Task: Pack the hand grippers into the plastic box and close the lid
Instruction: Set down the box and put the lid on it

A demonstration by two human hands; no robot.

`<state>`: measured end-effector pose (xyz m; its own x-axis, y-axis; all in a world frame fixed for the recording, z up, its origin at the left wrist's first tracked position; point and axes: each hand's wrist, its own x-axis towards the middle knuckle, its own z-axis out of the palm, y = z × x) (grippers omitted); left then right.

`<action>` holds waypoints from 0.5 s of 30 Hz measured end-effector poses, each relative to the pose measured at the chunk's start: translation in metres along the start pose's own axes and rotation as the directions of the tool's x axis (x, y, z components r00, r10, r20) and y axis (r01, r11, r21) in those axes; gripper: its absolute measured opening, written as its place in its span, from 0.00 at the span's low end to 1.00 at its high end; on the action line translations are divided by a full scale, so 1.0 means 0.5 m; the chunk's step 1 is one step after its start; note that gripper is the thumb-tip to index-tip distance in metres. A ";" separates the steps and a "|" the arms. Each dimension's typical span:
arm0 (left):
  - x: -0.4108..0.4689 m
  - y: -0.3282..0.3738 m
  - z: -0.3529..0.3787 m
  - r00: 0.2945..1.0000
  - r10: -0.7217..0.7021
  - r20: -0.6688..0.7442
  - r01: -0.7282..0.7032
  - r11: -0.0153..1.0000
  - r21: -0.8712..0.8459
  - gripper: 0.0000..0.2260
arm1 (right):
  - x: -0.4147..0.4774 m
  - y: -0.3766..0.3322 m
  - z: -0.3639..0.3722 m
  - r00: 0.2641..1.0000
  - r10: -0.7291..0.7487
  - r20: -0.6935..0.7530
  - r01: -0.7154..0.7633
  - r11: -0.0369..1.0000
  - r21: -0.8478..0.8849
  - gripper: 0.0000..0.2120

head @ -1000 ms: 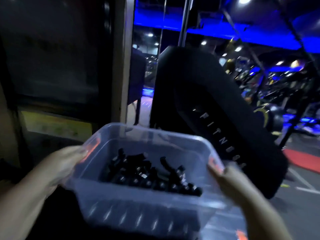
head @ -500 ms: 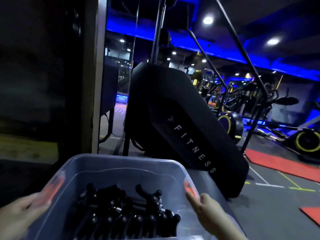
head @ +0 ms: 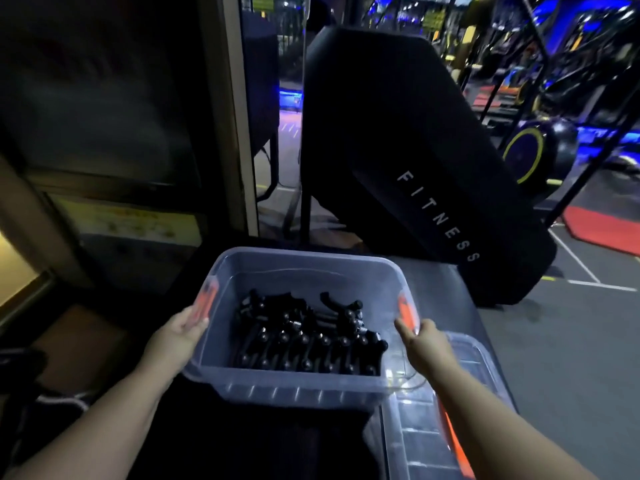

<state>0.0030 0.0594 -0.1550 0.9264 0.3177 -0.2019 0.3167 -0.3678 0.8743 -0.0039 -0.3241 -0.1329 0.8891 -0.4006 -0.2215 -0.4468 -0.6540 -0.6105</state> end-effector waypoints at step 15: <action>-0.021 0.024 -0.003 0.990 -0.131 -0.049 0.137 0.979 0.151 0.23 | 0.005 0.000 0.003 0.993 0.102 0.066 -0.099 0.994 -0.050 0.24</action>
<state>-0.0031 0.0529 -0.1418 0.8661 0.4055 -0.2925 0.4674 -0.4489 0.7616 -0.0015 -0.3238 -0.1346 0.8433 -0.4220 -0.3326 -0.5371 -0.6422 -0.5470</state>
